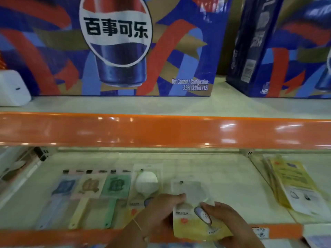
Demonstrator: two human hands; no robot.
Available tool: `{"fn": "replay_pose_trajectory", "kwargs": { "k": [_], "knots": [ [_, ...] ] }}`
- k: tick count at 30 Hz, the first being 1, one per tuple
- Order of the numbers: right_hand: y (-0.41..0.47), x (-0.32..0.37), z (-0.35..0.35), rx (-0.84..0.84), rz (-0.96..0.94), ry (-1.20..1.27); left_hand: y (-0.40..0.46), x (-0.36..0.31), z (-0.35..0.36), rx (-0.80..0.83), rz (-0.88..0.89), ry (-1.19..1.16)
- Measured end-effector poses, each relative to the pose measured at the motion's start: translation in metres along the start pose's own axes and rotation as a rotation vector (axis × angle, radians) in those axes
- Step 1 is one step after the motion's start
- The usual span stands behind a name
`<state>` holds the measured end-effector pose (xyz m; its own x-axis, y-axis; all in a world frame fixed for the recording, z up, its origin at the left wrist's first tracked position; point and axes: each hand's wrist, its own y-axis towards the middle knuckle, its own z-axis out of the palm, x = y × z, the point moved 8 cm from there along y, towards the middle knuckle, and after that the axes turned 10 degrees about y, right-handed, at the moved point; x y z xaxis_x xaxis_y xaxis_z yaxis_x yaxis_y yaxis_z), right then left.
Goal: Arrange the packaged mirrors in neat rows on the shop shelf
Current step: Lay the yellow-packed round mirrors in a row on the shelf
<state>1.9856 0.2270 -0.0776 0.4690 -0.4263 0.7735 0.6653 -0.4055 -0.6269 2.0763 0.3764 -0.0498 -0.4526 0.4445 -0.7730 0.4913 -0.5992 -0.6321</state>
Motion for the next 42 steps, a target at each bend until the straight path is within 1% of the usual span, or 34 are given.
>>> {"fn": "replay_pose_trajectory", "kwargs": {
  "k": [2,3,5,6,8,9,10,11,13,14,16,18,20,24,27,32,35,38,42],
  "knots": [
    [0.003,-0.003,0.0,-0.019,-0.058,-0.184,0.002,0.007,-0.011,-0.041,0.031,0.048],
    [0.002,-0.003,0.004,0.0,-0.082,-0.243,0.005,0.012,-0.016,-0.064,0.043,0.059],
    [0.004,-0.008,0.012,0.047,-0.054,-0.268,0.009,0.02,-0.023,-0.081,0.045,0.071],
    [0.003,-0.009,0.019,0.09,-0.041,-0.235,0.007,0.022,-0.026,-0.088,0.046,0.091],
    [-0.004,-0.006,0.039,0.212,0.012,-0.029,0.009,0.026,-0.036,-0.148,0.055,0.127],
    [-0.008,-0.006,0.045,0.271,0.037,0.032,0.006,0.025,-0.039,-0.175,0.052,0.156],
    [-0.005,-0.007,0.046,0.277,0.047,0.027,0.004,0.026,-0.039,-0.176,0.062,0.179],
    [-0.003,-0.005,0.047,0.24,0.016,-0.056,0.002,0.024,-0.044,-0.204,0.094,0.188],
    [-0.002,0.004,0.05,0.115,-0.114,-0.302,-0.005,0.023,-0.054,-0.259,0.1,0.173],
    [0.0,0.01,0.055,0.064,-0.168,-0.346,-0.01,0.02,-0.063,-0.309,0.13,0.18],
    [0.002,0.017,0.066,0.022,-0.223,-0.305,-0.02,0.008,-0.083,-0.451,0.237,0.323],
    [0.006,0.021,0.08,-0.008,-0.26,-0.263,-0.035,-0.002,-0.108,-0.671,0.377,0.523],
    [0.014,0.022,0.091,-0.032,-0.294,-0.229,-0.046,-0.004,-0.129,-0.831,0.507,0.679],
    [0.035,0.031,0.115,-0.078,-0.384,-0.301,-0.062,-0.003,-0.147,-0.977,0.803,0.979],
    [0.047,0.036,0.131,-0.106,-0.446,-0.411,-0.065,0.011,-0.157,-0.963,0.912,0.985],
    [0.062,0.03,0.135,-0.207,-0.488,-0.653,-0.063,0.027,-0.158,-0.834,1.006,0.969],
    [0.069,0.021,0.129,-0.286,-0.521,-0.794,-0.059,0.033,-0.154,-0.833,1.014,1.041],
    [0.067,0.02,0.13,-0.361,-0.617,-0.894,-0.055,0.035,-0.153,-0.843,0.991,1.102],
    [0.058,0.016,0.132,-0.402,-0.667,-0.909,-0.055,0.034,-0.148,-0.862,0.983,1.186]
  ]
}}
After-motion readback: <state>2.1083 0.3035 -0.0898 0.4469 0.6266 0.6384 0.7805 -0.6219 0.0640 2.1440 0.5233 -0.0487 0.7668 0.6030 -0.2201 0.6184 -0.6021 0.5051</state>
